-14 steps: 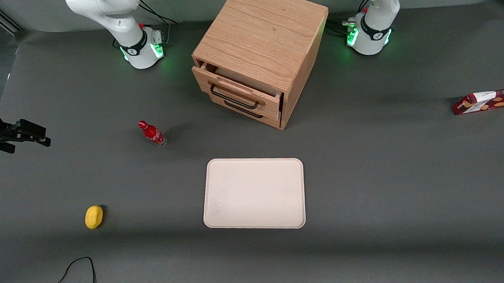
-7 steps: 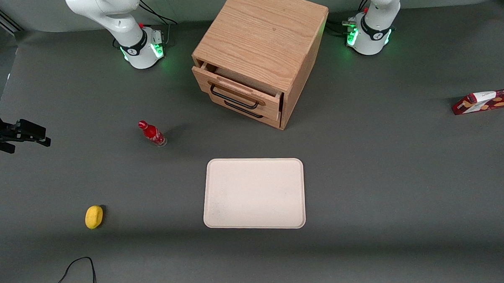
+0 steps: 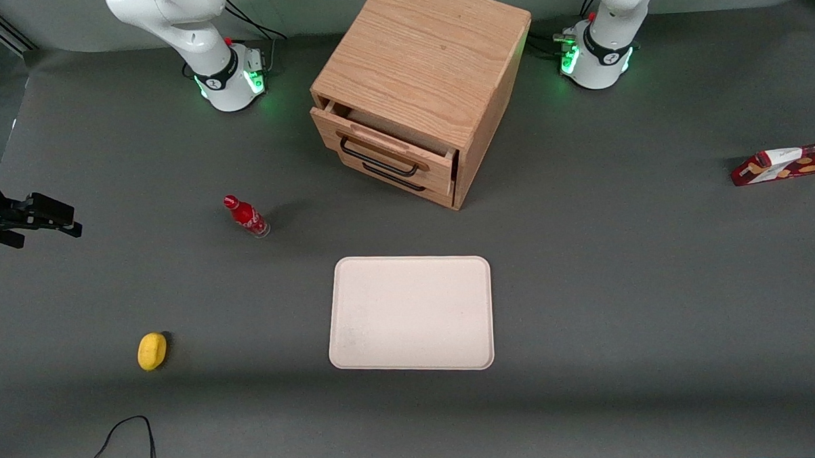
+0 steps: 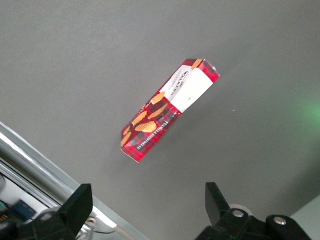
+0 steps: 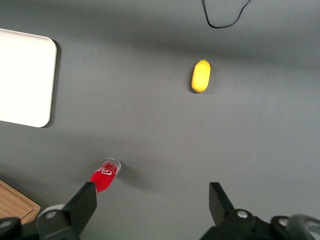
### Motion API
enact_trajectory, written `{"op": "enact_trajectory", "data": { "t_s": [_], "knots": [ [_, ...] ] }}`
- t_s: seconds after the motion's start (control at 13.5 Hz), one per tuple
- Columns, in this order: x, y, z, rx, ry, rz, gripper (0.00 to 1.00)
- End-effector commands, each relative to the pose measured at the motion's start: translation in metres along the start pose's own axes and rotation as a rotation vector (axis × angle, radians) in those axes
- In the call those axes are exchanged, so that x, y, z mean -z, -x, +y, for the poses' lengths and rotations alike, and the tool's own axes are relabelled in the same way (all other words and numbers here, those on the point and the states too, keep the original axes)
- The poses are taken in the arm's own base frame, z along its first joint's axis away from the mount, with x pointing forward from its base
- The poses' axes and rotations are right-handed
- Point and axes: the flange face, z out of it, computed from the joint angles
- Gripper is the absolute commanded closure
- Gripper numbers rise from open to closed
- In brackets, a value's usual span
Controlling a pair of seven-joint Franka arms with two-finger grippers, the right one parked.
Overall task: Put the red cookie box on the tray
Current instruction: 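Lower the left gripper onto the cookie box end and close it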
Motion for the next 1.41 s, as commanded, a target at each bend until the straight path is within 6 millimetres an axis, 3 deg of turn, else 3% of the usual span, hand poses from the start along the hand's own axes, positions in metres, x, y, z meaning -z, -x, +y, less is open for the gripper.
{"op": "enact_trajectory", "data": {
  "t_s": [0.0, 0.22, 0.37, 0.67, 1.33],
  "knots": [
    [-0.045, -0.007, 0.013, -0.143, -0.048, -0.008, 0.00],
    [-0.091, -0.015, 0.025, -0.241, -0.062, -0.003, 0.00],
    [-0.121, -0.008, 0.041, -0.234, -0.076, 0.005, 0.00],
    [-0.166, -0.007, 0.061, -0.337, -0.140, 0.012, 0.00],
    [-0.217, -0.026, 0.059, -0.523, -0.195, 0.010, 0.04]
  ]
}}
